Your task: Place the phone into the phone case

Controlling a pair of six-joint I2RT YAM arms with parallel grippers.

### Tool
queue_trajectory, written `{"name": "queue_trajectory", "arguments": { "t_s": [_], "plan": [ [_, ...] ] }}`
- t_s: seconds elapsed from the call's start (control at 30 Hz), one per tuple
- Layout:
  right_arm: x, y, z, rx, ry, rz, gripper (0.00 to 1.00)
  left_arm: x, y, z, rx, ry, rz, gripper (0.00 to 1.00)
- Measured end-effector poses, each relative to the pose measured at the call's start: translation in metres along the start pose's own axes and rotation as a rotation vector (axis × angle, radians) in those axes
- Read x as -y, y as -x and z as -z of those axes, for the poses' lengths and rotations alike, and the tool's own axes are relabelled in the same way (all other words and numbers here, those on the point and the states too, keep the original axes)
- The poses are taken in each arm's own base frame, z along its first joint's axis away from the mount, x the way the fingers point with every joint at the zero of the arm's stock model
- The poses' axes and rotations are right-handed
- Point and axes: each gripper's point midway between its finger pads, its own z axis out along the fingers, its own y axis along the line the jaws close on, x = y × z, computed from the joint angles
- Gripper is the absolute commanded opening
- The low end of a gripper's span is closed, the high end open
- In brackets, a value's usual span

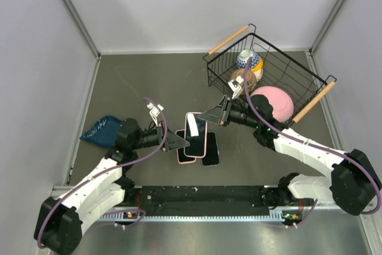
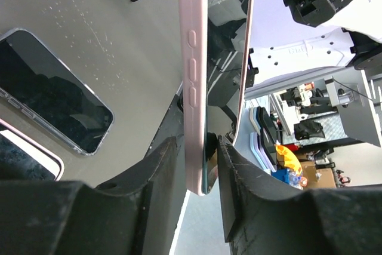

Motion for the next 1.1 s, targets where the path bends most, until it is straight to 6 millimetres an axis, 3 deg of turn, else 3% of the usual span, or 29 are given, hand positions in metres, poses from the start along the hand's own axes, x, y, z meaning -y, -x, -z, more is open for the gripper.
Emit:
{"name": "queue_trajectory", "arguments": {
  "t_s": [0.1,0.17,0.47,0.53,0.63,0.73,0.83,0.93,1.0,1.03,1.07,1.1],
  "plan": [
    [0.002,0.002,0.0,0.011,-0.009,-0.002,0.0,0.001,-0.003,0.002,-0.005,-0.003,-0.004,0.24],
    [0.003,0.003,-0.001,0.017,-0.014,-0.003,0.0,0.002,-0.004,0.002,-0.01,-0.006,-0.006,0.02],
    [0.005,0.002,-0.001,0.011,-0.018,-0.001,0.0,0.002,-0.007,0.003,-0.028,0.012,0.01,0.0],
    [0.007,0.002,-0.002,0.015,-0.025,0.001,0.0,0.001,-0.004,0.003,-0.032,0.043,0.018,0.09],
    [0.008,0.004,-0.002,0.026,-0.028,0.003,0.0,0.002,-0.001,0.002,-0.046,0.066,0.022,0.39],
    [0.009,0.006,0.0,0.046,-0.018,-0.027,0.0,0.0,-0.001,0.002,-0.048,0.07,0.034,0.47],
    [0.013,0.008,0.002,0.064,-0.005,-0.075,0.0,-0.002,-0.008,0.003,-0.041,0.046,0.053,0.48],
    [0.016,0.011,0.002,0.077,0.005,-0.112,0.0,-0.003,-0.018,0.005,-0.036,0.009,0.076,0.43],
    [0.014,0.013,0.002,0.08,0.015,-0.121,0.0,-0.002,-0.02,0.006,-0.033,-0.013,0.087,0.33],
    [0.012,0.013,0.002,0.081,0.021,-0.121,0.0,0.0,-0.02,0.006,-0.031,-0.025,0.09,0.26],
    [0.012,0.014,0.002,0.083,0.025,-0.12,0.0,0.003,-0.019,0.006,-0.027,-0.036,0.088,0.11],
    [0.01,0.015,0.002,0.086,0.03,-0.12,0.0,0.005,-0.018,0.006,-0.024,-0.045,0.085,0.02]
  ]
}}
